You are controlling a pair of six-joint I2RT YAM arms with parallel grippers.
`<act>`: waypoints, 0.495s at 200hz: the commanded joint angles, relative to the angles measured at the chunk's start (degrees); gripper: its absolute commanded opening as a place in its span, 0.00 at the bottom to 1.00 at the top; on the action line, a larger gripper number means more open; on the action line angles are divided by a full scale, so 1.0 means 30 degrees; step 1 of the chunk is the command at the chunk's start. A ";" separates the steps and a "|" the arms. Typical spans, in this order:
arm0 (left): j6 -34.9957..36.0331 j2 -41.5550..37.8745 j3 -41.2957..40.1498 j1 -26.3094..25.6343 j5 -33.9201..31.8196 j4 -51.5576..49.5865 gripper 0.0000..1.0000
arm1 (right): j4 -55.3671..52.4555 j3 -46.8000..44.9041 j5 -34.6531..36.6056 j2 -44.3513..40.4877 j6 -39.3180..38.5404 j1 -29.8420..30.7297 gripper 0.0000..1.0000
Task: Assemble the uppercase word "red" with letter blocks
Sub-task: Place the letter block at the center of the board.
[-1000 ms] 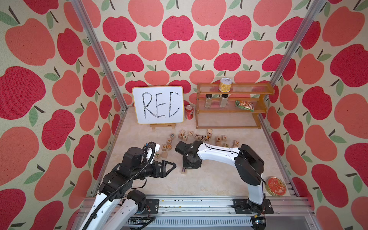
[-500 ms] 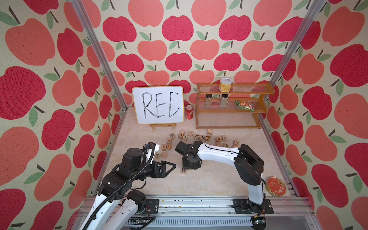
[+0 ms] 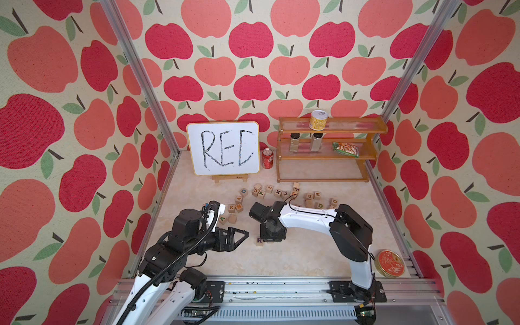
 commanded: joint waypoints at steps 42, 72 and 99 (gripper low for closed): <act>-0.0124 -0.0254 -0.0359 -0.0049 0.0200 -0.0170 0.99 | -0.0495 -0.0209 0.0343 -0.0157 0.0812 0.0599 0.14; -0.0138 -0.0285 -0.0374 -0.0047 0.0225 -0.0170 0.99 | -0.0737 -0.0226 0.0489 -0.0228 0.1164 0.0788 0.15; -0.0151 -0.0315 -0.0381 -0.0045 0.0228 -0.0146 0.99 | -0.0762 -0.0342 0.0514 -0.0199 0.1309 0.0792 0.18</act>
